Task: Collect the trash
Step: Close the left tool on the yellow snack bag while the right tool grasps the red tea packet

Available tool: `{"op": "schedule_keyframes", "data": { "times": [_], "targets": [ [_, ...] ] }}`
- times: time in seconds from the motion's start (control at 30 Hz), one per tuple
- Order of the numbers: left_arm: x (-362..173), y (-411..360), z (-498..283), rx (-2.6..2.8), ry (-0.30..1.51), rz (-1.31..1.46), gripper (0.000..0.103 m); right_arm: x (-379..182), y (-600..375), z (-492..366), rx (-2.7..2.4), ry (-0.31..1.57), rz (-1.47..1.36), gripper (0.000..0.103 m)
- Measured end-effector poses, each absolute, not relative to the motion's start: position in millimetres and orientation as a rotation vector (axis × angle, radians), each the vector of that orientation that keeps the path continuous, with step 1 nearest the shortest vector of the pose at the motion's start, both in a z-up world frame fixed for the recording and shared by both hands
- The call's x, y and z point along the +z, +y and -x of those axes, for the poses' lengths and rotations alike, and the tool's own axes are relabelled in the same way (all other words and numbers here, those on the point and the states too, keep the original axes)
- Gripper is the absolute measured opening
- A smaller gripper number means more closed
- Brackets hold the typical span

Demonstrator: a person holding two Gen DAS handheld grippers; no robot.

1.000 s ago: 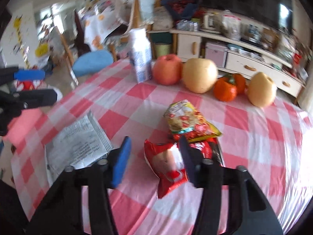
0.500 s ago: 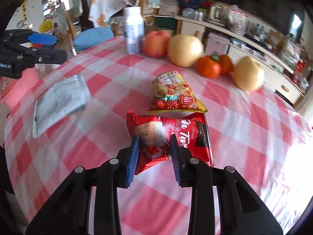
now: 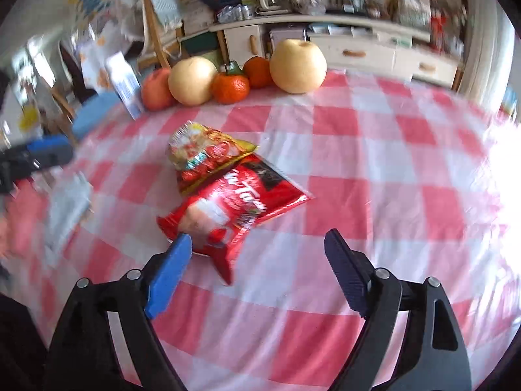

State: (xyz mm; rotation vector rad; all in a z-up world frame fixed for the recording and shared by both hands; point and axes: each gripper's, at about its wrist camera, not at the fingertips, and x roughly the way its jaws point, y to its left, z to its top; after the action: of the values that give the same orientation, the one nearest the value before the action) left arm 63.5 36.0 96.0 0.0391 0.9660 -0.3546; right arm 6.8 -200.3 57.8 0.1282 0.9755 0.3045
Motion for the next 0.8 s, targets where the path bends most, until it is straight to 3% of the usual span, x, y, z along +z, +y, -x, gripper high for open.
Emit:
{"op": "schedule_keyframes", "data": {
  "times": [0.1, 0.47, 0.8],
  "targets": [
    [90, 16, -72, -0.381, 0.945, -0.046, 0.088, 57, -198, -8, 0.334, 0.967, -0.214, 0.085],
    [57, -50, -99, -0.513, 0.930, -0.193, 0.088, 42, -160, -25, 0.284, 0.962, -0.121, 0.090],
    [33, -60, -117, -0.496, 0.967, -0.232, 0.088, 44, -214, -25, 0.151, 0.976, -0.077, 0.093]
  ]
}}
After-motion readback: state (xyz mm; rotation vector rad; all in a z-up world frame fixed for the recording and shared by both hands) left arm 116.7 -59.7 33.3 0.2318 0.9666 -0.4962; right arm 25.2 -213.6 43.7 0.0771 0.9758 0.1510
